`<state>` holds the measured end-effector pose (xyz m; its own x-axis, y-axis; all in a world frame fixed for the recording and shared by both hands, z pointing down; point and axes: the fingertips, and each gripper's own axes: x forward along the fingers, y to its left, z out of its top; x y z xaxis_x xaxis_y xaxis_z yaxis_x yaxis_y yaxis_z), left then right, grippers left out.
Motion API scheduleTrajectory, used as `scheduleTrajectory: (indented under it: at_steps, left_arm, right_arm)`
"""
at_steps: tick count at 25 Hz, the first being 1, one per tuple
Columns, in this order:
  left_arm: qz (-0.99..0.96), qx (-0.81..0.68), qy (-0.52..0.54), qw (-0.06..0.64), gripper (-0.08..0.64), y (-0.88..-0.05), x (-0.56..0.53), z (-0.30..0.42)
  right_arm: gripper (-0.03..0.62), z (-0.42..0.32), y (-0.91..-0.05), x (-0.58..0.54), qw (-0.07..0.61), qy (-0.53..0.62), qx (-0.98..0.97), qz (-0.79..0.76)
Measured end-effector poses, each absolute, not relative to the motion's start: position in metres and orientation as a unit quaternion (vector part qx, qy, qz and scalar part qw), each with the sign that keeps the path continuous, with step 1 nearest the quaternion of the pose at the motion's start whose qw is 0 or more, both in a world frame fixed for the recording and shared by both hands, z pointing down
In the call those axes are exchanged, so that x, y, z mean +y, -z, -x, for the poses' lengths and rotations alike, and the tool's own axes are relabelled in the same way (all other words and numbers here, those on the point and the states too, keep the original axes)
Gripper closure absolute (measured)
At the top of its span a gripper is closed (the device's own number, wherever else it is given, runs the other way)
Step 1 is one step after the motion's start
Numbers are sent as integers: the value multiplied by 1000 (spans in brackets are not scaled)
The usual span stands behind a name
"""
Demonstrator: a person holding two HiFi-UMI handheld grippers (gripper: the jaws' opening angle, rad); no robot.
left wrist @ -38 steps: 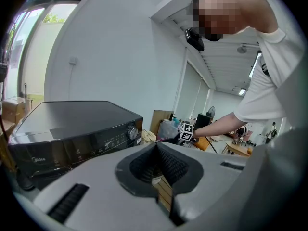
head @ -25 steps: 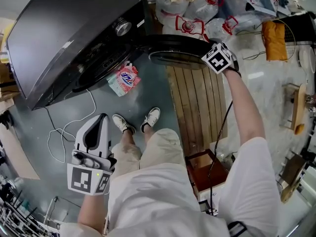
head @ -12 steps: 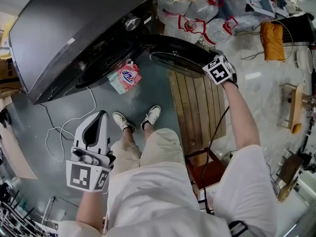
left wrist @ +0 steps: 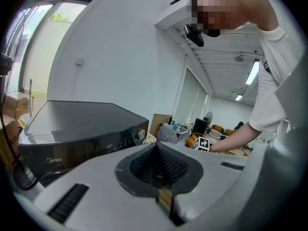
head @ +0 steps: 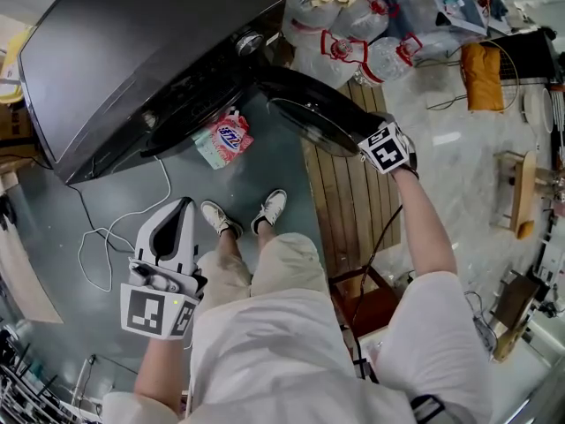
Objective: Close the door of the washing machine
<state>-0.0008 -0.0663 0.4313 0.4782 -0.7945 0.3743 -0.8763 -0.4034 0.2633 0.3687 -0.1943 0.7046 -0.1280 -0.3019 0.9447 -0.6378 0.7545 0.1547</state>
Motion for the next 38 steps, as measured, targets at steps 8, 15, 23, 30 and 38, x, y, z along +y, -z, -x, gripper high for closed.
scheduleTrajectory:
  at_steps: [8,15,23,30,38]
  left_arm:
    - [-830,-505,-98,215,554,-433,-56,19]
    - [-831,-503,-93,217,554,-433,-41,26]
    - [-824,-515,-89,218,554,-437,-33,42]
    - [-815,-531,-89,216,554,-442,-27,65]
    - [-806,-546,-77,216,554,-444,-22,86]
  right_arm:
    - [362,-347,-707,-156,563,-164,-742,-326]
    - [374,-318,-706,-122,535,-196,-753,-328]
    - [376,-283,-705,-93,491,-240,-758,-355]
    - [371,-247,-706,-71,459,-274,-753,-384]
    - [365,-207,-704,-54,434,-309,-747,-398]
